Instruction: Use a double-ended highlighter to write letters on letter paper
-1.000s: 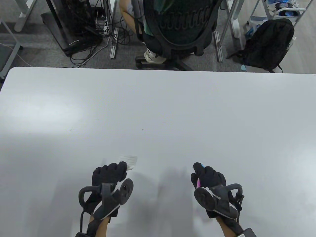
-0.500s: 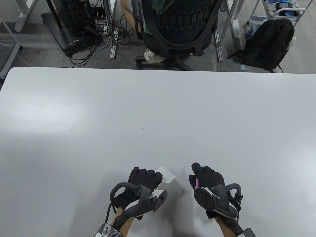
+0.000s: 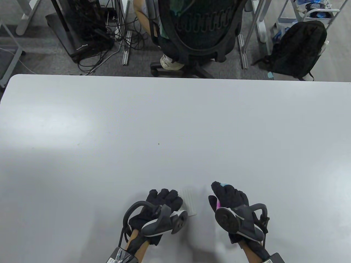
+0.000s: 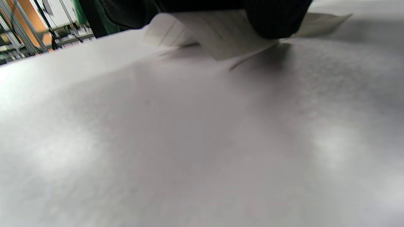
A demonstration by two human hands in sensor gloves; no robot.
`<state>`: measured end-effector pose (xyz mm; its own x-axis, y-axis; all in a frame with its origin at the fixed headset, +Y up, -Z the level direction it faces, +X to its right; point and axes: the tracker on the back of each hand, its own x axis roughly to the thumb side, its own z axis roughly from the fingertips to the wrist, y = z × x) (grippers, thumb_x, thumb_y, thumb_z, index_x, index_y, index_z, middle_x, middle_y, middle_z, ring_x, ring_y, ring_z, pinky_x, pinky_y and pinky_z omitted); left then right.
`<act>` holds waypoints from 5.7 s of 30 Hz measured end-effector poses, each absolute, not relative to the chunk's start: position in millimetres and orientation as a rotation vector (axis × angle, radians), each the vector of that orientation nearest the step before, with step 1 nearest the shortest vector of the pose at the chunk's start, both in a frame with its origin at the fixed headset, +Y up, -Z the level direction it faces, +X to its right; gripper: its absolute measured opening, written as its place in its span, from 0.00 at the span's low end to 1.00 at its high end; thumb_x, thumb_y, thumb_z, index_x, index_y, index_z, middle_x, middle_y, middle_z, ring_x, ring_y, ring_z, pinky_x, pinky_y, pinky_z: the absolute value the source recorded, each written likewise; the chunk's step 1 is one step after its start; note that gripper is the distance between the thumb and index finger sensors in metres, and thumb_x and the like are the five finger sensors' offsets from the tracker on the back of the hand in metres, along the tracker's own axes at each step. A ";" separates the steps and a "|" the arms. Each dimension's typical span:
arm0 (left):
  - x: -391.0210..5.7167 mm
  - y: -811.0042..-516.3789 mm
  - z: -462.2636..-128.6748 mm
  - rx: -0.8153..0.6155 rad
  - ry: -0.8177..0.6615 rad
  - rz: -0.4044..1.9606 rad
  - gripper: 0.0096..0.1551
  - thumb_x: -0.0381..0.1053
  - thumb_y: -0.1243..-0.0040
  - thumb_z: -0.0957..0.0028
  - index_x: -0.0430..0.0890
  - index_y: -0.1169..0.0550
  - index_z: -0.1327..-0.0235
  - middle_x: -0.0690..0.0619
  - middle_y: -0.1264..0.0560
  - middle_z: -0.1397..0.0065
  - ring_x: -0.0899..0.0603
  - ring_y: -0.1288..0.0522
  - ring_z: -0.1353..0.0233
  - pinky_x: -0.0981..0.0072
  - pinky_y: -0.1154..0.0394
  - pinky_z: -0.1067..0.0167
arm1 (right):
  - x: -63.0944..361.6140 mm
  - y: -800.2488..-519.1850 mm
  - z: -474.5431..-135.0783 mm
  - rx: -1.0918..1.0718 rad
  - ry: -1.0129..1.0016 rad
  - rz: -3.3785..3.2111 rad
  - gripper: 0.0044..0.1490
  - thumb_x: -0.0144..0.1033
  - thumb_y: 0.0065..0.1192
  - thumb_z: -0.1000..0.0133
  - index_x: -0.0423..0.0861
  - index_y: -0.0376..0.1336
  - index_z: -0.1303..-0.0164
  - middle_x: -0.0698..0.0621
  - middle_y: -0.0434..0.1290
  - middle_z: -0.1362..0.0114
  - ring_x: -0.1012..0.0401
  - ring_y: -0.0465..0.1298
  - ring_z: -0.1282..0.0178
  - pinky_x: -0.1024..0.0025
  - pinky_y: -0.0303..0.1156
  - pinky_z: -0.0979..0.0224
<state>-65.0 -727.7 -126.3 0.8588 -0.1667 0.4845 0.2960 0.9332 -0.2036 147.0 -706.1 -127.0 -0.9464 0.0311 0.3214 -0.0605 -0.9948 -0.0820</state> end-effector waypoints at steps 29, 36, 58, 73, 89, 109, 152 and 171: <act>-99.5 -735.8 -142.6 -0.211 -0.278 -0.232 0.30 0.58 0.46 0.39 0.63 0.36 0.22 0.50 0.37 0.13 0.40 0.35 0.15 0.39 0.36 0.21 | 136.1 -700.4 -122.1 0.615 -0.216 3.038 0.31 0.50 0.48 0.38 0.46 0.62 0.28 0.39 0.76 0.37 0.51 0.82 0.49 0.43 0.75 0.35; -100.6 -736.4 -141.9 -0.228 -0.275 -0.206 0.31 0.59 0.47 0.38 0.62 0.37 0.21 0.51 0.39 0.13 0.41 0.35 0.14 0.39 0.36 0.20 | 119.9 -687.4 -119.7 0.707 -0.235 2.927 0.34 0.49 0.51 0.38 0.39 0.61 0.31 0.41 0.77 0.50 0.58 0.81 0.63 0.48 0.78 0.39; -110.0 -740.0 -144.7 -0.270 -0.268 -0.103 0.30 0.58 0.48 0.37 0.63 0.38 0.21 0.52 0.42 0.12 0.41 0.40 0.13 0.40 0.36 0.20 | 51.0 -716.1 -138.5 0.865 0.037 2.659 0.31 0.49 0.54 0.40 0.48 0.64 0.29 0.42 0.78 0.38 0.52 0.82 0.46 0.41 0.72 0.30; -111.8 -740.9 -145.6 -0.277 -0.269 -0.086 0.30 0.58 0.48 0.37 0.63 0.38 0.20 0.52 0.44 0.12 0.41 0.40 0.13 0.41 0.36 0.20 | 42.2 -724.7 -145.5 0.874 0.026 2.732 0.31 0.49 0.54 0.40 0.47 0.64 0.29 0.41 0.78 0.38 0.51 0.82 0.45 0.41 0.72 0.30; -113.0 -741.6 -146.2 -0.287 -0.263 -0.067 0.30 0.58 0.48 0.37 0.63 0.39 0.21 0.52 0.45 0.12 0.40 0.42 0.13 0.41 0.36 0.20 | 41.9 -721.4 -140.4 0.966 0.182 2.572 0.28 0.48 0.55 0.41 0.46 0.68 0.35 0.41 0.81 0.43 0.51 0.83 0.50 0.42 0.74 0.32; -114.9 -742.2 -147.2 -0.292 -0.262 -0.044 0.30 0.58 0.48 0.37 0.63 0.38 0.21 0.52 0.45 0.12 0.41 0.42 0.13 0.41 0.36 0.21 | 46.8 -725.9 -149.9 0.879 0.050 2.670 0.30 0.48 0.55 0.40 0.46 0.65 0.31 0.40 0.79 0.38 0.50 0.82 0.45 0.41 0.72 0.31; -113.6 -743.1 -147.5 -0.310 -0.276 -0.048 0.31 0.57 0.49 0.36 0.61 0.41 0.19 0.49 0.47 0.11 0.39 0.44 0.14 0.41 0.37 0.20 | 60.1 -719.3 -150.2 0.849 0.033 2.701 0.30 0.47 0.55 0.40 0.44 0.67 0.33 0.39 0.80 0.41 0.49 0.82 0.47 0.41 0.73 0.32; -110.8 -744.1 -148.8 -0.330 -0.308 -0.036 0.29 0.53 0.50 0.35 0.67 0.41 0.21 0.51 0.49 0.11 0.38 0.46 0.13 0.40 0.39 0.20 | 65.8 -716.6 -140.0 0.957 0.265 2.560 0.29 0.47 0.56 0.41 0.42 0.70 0.38 0.38 0.82 0.46 0.50 0.84 0.52 0.41 0.76 0.35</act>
<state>-110.8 -744.1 -148.8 0.9529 0.0153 0.3030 0.0845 0.9458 -0.3137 65.8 -716.6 -140.0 -0.6891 0.4246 0.5872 -0.2951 -0.9045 0.3077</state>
